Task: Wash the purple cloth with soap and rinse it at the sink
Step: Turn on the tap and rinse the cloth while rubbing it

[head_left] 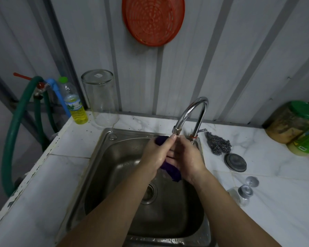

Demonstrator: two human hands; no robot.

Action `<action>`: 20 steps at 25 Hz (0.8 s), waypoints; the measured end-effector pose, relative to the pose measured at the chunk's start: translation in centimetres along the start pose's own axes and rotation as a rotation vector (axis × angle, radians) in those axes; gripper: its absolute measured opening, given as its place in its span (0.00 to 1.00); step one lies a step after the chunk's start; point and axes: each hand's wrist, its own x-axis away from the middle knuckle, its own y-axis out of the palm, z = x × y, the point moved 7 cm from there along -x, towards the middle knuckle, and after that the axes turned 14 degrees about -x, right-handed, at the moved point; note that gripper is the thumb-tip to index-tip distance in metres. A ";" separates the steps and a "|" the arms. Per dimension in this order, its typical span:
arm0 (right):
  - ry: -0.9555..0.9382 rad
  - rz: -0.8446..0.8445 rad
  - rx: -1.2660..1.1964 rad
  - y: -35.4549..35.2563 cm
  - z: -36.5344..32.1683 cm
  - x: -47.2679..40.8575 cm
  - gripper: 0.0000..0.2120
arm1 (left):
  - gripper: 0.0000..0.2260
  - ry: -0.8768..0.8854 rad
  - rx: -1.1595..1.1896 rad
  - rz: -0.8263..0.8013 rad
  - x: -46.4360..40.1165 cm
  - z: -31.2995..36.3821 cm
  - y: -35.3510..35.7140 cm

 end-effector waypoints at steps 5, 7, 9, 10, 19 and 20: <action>-0.091 0.256 0.169 -3.7 0.4 0.3 0.18 | 0.13 -0.282 0.430 -0.003 -0.2 -2.2 -0.3; 0.190 0.236 0.158 -4.2 3.6 0.8 0.29 | 0.09 -0.308 0.504 -0.049 0.6 -1.8 0.5; 0.379 0.154 -0.058 -3.3 5.8 1.3 0.38 | 0.12 -0.315 0.531 -0.066 1.1 -1.7 0.9; 0.380 0.105 -0.200 -2.7 6.0 1.2 0.39 | 0.15 -0.316 0.552 -0.083 1.1 -1.7 1.1; -0.346 0.123 0.080 -1.3 0.2 0.1 0.07 | 0.13 -0.453 0.394 0.041 0.5 -3.3 0.9; -0.394 0.110 0.144 -0.8 0.1 0.5 0.09 | 0.12 -0.456 0.418 0.051 0.4 -2.9 1.2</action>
